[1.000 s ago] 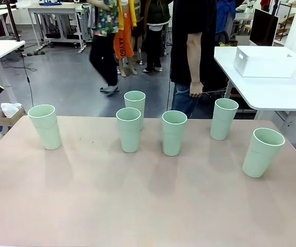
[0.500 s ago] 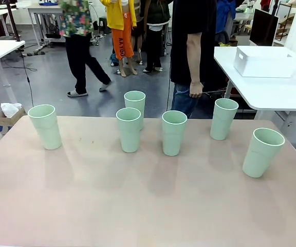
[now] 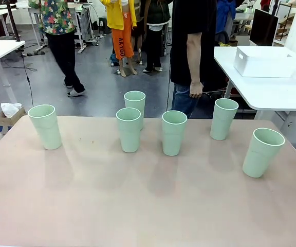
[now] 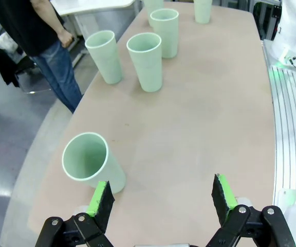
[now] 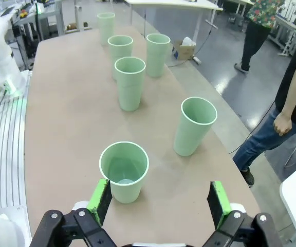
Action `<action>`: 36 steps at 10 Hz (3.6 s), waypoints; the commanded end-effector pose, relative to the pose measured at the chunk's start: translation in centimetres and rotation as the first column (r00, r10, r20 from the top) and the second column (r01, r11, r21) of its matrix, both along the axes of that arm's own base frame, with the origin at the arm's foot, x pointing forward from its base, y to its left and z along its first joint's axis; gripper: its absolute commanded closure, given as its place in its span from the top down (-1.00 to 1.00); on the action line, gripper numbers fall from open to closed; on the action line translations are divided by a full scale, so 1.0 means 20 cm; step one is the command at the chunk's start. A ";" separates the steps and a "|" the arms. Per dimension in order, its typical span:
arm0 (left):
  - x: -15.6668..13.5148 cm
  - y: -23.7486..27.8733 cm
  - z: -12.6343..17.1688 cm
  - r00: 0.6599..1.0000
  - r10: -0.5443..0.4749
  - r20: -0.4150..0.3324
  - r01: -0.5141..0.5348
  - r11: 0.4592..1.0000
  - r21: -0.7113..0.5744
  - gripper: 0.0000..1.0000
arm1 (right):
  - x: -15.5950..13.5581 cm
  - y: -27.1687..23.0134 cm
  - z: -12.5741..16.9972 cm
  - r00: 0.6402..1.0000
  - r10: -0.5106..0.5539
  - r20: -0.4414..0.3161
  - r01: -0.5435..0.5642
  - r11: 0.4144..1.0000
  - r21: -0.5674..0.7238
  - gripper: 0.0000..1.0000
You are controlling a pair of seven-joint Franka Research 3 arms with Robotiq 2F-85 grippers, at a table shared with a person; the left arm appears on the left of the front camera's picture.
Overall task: Stack the cups and store them in the basket.
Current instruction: Pick up two Reusable plastic cups , one in each hand.
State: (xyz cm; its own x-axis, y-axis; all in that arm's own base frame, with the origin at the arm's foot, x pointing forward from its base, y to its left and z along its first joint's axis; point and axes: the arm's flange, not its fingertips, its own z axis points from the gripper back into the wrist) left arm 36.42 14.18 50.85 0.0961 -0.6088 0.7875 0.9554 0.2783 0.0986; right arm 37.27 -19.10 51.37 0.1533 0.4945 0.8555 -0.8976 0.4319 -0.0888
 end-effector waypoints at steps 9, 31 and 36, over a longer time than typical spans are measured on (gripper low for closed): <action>-0.12 -0.01 0.07 0.992 -0.041 0.122 0.051 0.995 -0.084 1.00 | -0.03 0.03 0.04 0.997 0.013 0.071 -0.016 0.999 0.045 1.00; -0.11 -0.01 0.08 0.994 -0.030 0.101 0.036 0.997 -0.066 1.00 | -0.03 0.02 0.06 0.999 0.005 0.038 -0.006 0.999 0.035 1.00; -0.11 -0.01 0.08 0.994 -0.030 0.101 0.036 0.997 -0.066 1.00 | -0.03 0.02 0.06 0.999 0.005 0.038 -0.006 0.999 0.035 1.00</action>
State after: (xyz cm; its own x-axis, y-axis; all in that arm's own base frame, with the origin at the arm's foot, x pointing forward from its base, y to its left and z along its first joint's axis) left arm 34.29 13.91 52.48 0.0059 -0.5626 0.8267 0.9493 0.2630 0.1722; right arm 36.64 -18.76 52.42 0.1254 0.4648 0.8765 -0.8945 0.4350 -0.1027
